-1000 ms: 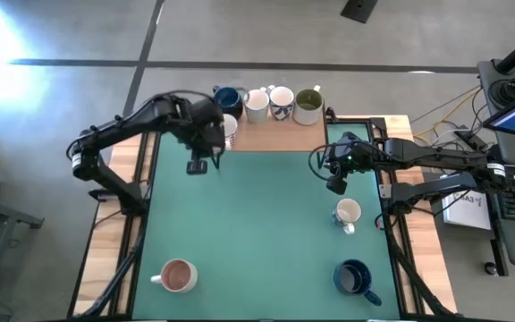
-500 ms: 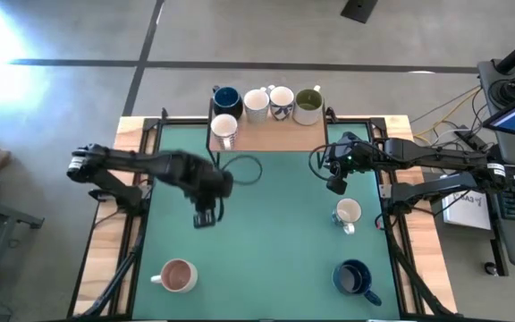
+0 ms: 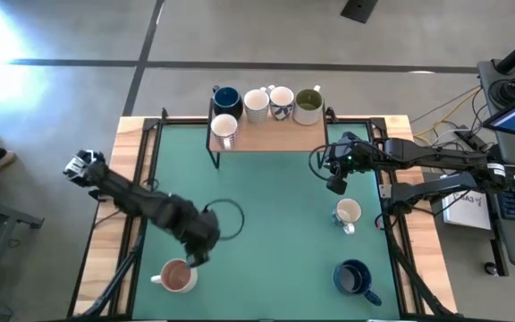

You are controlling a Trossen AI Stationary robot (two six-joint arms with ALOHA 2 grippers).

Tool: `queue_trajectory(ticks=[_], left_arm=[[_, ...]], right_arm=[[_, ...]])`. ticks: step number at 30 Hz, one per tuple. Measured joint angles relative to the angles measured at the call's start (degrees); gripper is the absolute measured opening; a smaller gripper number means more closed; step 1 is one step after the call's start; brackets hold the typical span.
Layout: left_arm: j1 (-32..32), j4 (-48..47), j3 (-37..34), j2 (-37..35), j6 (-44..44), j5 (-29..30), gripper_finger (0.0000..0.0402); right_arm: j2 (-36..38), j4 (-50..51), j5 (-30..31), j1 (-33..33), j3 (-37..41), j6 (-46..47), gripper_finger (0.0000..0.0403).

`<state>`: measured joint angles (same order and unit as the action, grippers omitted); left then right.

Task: Place coffee mugs
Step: Put the brown mug on the shelf

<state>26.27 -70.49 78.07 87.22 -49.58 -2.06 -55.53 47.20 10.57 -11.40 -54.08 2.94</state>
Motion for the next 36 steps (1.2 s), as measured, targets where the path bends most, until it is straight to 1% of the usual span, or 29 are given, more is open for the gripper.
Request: queue_trajectory(ticks=[4, 7, 9, 12, 16, 20, 28, 32, 36], left_arm=[[5.17, 0.00, -1.42, 0.07, -0.27, -0.04, 0.0104], [8.47, -0.06, -3.49, 0.07, -3.55, -0.11, 0.0105], [10.45, -0.04, -5.35, 0.11, -5.61, -1.02, 0.0105], [12.50, 2.38, -8.25, 0.11, -8.20, -4.07, 0.0105], [14.16, 4.97, -11.53, 0.15, -12.78, -6.03, 0.0105], [15.63, 7.06, -14.89, 0.27, -17.04, -6.10, 0.0105], [15.91, 10.41, -19.50, 1.17, -18.95, -5.81, 0.0103], [15.58, 15.17, -20.66, 1.20, -18.91, -4.50, 0.0075], [15.27, 18.00, -21.32, 1.19, -19.19, -4.62, 0.0021]], right_arm=[[-0.02, 0.00, 0.01, 0.00, 0.00, 0.00, 0.0063], [-0.02, 0.00, 0.01, 0.00, 0.00, 0.00, 0.0063], [-0.02, 0.00, 0.01, 0.02, 0.00, 0.00, 0.0063], [-0.02, 0.00, 0.01, 0.01, 0.00, 0.00, 0.0063], [-0.02, 0.00, 0.01, 0.00, 0.00, 0.00, 0.0063], [-0.02, 0.02, 0.01, 0.00, 0.00, 0.00, 0.0063], [-0.02, 0.02, 0.01, 0.00, 0.00, 0.00, 0.0063], [-0.02, 0.01, 0.00, 0.00, 0.00, 0.00, 0.0063], [-0.02, -0.02, -0.01, 0.00, 0.00, 0.00, 0.0063]])
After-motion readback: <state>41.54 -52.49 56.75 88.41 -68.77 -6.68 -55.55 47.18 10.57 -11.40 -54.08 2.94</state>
